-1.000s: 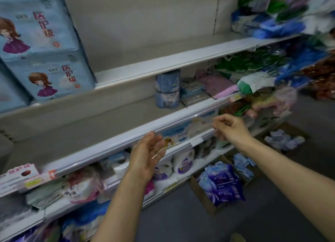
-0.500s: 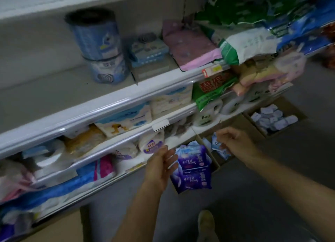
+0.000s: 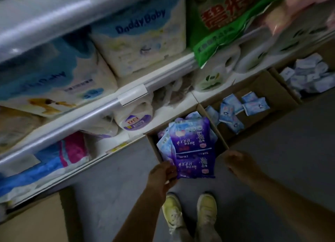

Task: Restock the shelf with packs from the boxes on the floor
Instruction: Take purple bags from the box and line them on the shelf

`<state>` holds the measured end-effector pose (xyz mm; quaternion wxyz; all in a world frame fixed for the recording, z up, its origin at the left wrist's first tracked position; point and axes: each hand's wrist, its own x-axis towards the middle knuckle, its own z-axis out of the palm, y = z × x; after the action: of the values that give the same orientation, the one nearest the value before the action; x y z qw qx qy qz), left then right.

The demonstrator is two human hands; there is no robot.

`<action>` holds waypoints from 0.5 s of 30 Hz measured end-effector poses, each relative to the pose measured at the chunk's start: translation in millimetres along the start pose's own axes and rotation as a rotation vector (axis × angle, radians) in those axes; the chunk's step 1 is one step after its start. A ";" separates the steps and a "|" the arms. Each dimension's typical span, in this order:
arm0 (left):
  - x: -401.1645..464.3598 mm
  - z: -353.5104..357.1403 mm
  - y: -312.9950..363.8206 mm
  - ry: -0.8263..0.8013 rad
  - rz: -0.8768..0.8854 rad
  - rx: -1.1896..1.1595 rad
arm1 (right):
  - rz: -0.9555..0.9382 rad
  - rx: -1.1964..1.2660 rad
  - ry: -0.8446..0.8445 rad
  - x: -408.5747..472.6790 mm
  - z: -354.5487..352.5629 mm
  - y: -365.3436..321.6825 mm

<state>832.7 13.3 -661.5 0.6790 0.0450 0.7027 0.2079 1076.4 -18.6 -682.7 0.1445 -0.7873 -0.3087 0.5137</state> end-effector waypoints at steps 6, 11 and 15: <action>107.1 10.4 -45.2 0.065 -0.047 0.085 | -0.164 -0.477 -0.095 75.0 37.8 53.6; 175.5 14.2 -78.4 0.089 -0.062 0.192 | -0.474 -0.993 0.098 126.1 68.3 70.2; 213.8 19.6 -100.5 0.119 -0.022 0.224 | -0.643 -1.124 0.141 162.6 85.3 91.6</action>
<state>858.0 0.3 -896.9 0.6292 0.1003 0.7608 0.1230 1076.5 6.6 -886.4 -0.1231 -0.6430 -0.7404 0.1522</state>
